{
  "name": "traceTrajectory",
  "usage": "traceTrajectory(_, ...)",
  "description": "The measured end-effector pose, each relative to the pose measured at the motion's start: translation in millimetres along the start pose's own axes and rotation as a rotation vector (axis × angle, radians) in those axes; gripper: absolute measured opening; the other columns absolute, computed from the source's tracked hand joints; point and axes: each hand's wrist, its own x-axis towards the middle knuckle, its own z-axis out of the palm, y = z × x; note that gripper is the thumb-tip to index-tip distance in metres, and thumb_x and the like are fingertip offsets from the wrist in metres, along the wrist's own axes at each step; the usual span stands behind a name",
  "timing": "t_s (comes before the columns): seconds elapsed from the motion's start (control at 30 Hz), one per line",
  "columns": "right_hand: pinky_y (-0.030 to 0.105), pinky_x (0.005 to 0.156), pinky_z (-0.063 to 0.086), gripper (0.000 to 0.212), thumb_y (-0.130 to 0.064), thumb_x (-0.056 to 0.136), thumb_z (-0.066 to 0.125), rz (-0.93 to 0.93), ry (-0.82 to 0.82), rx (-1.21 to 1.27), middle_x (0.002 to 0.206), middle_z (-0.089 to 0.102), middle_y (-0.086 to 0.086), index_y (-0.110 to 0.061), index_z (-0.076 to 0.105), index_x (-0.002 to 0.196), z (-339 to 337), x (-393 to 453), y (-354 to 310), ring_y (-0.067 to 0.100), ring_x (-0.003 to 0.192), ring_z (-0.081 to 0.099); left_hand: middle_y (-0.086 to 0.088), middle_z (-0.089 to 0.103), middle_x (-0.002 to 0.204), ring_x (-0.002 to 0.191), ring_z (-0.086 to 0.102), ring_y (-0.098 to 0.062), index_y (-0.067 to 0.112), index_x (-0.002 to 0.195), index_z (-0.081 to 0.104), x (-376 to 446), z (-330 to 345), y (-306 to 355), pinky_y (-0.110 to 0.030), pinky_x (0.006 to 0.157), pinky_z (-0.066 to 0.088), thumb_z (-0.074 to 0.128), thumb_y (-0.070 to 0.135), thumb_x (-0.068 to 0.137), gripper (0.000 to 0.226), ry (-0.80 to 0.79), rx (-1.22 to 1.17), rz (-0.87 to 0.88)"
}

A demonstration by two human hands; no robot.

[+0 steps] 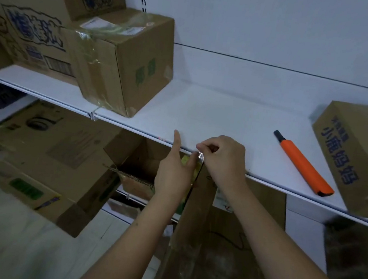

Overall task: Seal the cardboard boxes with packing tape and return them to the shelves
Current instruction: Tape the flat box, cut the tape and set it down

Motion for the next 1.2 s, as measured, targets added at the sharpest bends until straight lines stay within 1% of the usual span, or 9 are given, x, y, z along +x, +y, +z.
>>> traceTrajectory(0.17,0.028,0.072,0.044,0.007,-0.029,0.086,0.074,-0.084,0.102,-0.197,0.101,0.07,-0.004,-0.024,0.08,0.087,6,-4,7,0.018,0.102,0.054,-0.002,0.066,0.078,0.071,0.065,-0.02,0.039,0.158,0.001,-1,1,-4,-0.042,0.068,0.056,0.046,0.05,0.101,0.074,-0.055,-0.076,0.016)
traceTrajectory(0.23,0.033,0.093,0.045,0.028,-0.04,0.087,0.073,-0.051,0.08,-0.218,0.146,0.049,-0.004,-0.03,0.074,0.114,1,-3,10,0.02,0.123,0.045,0.002,0.065,0.083,0.075,0.066,-0.02,0.042,0.157,-0.002,-1,2,-7,-0.043,0.074,0.058,0.046,0.052,0.1,0.075,-0.069,-0.095,0.016)
traceTrajectory(0.3,0.039,0.108,0.035,0.066,-0.051,0.09,0.065,0.018,-0.023,-0.285,0.163,0.02,-0.006,-0.031,0.043,0.149,-9,5,16,0.022,0.137,0.034,0.004,0.063,0.089,0.081,0.067,-0.02,0.043,0.157,-0.003,-1,1,-9,-0.045,0.08,0.058,0.045,0.054,0.1,0.076,-0.079,-0.113,0.021)
traceTrajectory(0.37,0.042,0.11,0.03,0.075,-0.056,0.093,0.056,0.062,-0.093,-0.376,0.164,0.017,-0.005,-0.031,0.024,0.157,-18,15,23,0.026,0.141,0.029,0.004,0.061,0.094,0.082,0.065,-0.018,0.043,0.157,-0.004,-1,1,-10,-0.045,0.083,0.058,0.044,0.053,0.1,0.075,-0.076,-0.098,0.043)
traceTrajectory(0.57,0.039,0.101,0.03,0.055,-0.058,0.097,0.046,0.012,-0.149,-0.413,0.152,0.043,-0.009,-0.033,0.047,0.146,-18,19,34,0.022,0.134,0.033,-0.009,0.068,0.108,0.085,0.066,-0.025,0.039,0.157,0.005,20,1,-2,-0.047,0.08,0.057,0.042,0.061,0.098,0.073,0.017,0.015,-0.01)
traceTrajectory(0.73,0.038,0.099,0.031,0.051,-0.056,0.097,0.049,-0.008,-0.129,-0.415,0.146,0.049,-0.007,-0.03,0.055,0.14,-16,19,35,0.021,0.13,0.037,-0.018,0.046,0.145,0.089,0.062,-0.032,0.023,0.157,0.01,19,-10,19,-0.037,0.067,0.048,0.027,0.049,0.106,0.06,-0.023,0.741,0.15)
traceTrajectory(0.83,0.034,0.102,0.035,0.041,-0.042,0.099,0.055,-0.036,-0.111,-0.165,0.137,0.058,0.0,-0.021,0.061,0.134,-24,11,33,0.021,0.126,0.047,-0.017,0.058,0.131,0.111,0.06,-0.034,0.017,0.148,0.038,15,-38,41,-0.039,0.078,0.044,0.028,0.057,0.103,0.061,-0.044,0.838,0.13)
traceTrajectory(1.03,0.015,0.094,0.043,0.021,-0.016,0.1,0.056,-0.158,0.395,-0.061,0.109,0.071,0.0,-0.012,0.073,0.112,-109,-33,39,0.009,0.103,0.06,-0.01,0.071,0.107,0.095,0.065,-0.03,0.015,0.128,0.064,-9,5,105,-0.033,0.074,0.045,0.044,0.031,0.104,0.035,0.219,0.442,0.708)
traceTrajectory(1.2,0.022,0.087,0.045,0.028,-0.025,0.099,0.05,0.007,0.818,-0.175,0.103,0.073,0.001,-0.012,0.075,0.104,-208,-59,79,0.015,0.098,0.063,-0.012,0.057,0.131,0.121,0.052,-0.022,0.006,0.135,0.057,-52,108,139,-0.026,0.1,0.043,0.039,0.024,0.103,0.041,0.062,-0.045,1.054)
